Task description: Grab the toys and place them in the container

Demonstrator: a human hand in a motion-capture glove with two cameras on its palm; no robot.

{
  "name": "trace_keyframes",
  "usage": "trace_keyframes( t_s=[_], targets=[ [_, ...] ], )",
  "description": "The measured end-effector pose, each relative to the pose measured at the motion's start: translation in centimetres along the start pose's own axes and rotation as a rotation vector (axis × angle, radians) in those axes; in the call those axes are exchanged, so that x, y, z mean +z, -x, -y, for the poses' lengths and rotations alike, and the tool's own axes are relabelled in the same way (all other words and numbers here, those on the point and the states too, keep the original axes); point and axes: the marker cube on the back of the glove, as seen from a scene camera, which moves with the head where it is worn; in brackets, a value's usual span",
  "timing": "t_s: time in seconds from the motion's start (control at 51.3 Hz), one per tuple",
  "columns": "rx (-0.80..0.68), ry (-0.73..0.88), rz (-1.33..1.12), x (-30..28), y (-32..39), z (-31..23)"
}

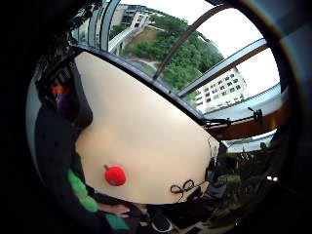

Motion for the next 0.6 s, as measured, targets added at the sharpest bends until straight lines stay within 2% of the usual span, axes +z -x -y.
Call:
trace_keyframes(
  t_s=[0.058,0.195,0.331,0.507,0.604],
  targets=[
    [0.01,-0.011,-0.061,-0.3,1.7,1.0],
    [-0.164,-0.021,0.077,-0.6,8.1,2.2],
    [0.04,-0.03,-0.093,1.4,11.8,4.2],
    [-0.127,-0.019,0.063,3.2,18.7,4.3],
    [-0.264,0.1,0.206,4.5,22.7,3.9]
  ],
)
